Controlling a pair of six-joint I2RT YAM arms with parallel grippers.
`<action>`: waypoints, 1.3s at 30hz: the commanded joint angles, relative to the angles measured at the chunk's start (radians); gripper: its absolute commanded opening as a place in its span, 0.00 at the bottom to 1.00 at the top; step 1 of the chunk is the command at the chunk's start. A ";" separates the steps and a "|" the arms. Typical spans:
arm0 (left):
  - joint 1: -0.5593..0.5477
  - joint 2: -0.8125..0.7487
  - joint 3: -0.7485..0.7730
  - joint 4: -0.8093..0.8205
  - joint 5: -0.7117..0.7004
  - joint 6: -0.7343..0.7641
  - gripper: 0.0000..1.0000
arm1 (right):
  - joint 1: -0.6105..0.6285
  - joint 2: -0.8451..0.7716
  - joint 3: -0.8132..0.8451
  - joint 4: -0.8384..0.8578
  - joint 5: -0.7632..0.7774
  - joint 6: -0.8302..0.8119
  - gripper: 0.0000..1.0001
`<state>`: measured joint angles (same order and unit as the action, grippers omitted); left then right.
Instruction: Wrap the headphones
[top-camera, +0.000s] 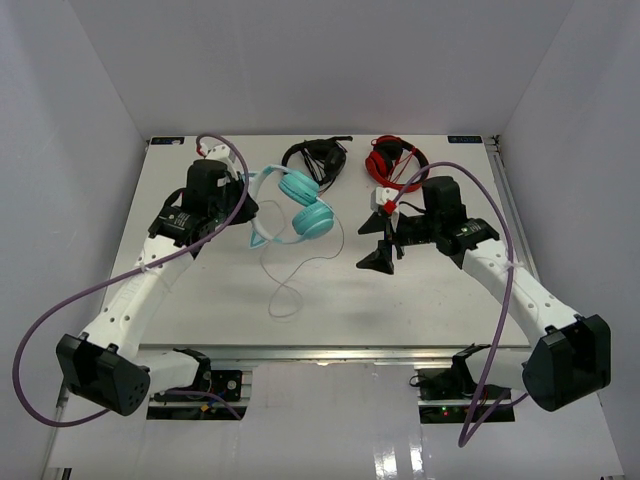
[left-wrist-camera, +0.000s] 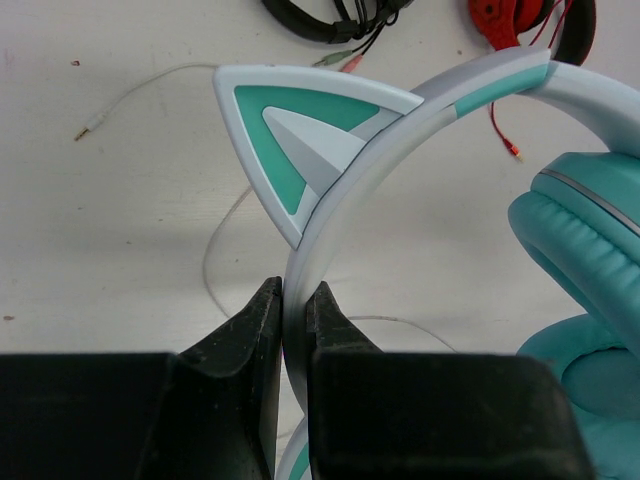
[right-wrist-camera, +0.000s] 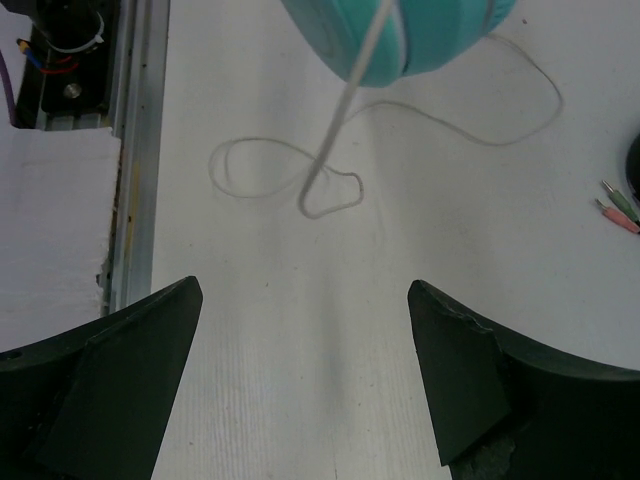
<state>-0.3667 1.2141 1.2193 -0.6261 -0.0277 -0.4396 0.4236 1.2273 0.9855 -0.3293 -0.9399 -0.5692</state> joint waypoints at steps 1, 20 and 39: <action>0.006 -0.022 0.066 0.095 0.024 -0.165 0.00 | 0.021 0.031 -0.007 0.142 -0.121 0.020 0.90; 0.006 -0.139 -0.179 0.075 -0.180 -0.005 0.00 | 0.009 -0.063 0.138 0.028 0.052 -0.053 0.94; -0.170 -0.032 -0.181 0.119 -0.229 -0.067 0.00 | 0.527 0.277 0.391 0.128 1.182 0.280 0.90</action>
<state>-0.5314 1.2341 0.9981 -0.5761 -0.2548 -0.4661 0.9575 1.5090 1.3651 -0.2707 0.0475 -0.2741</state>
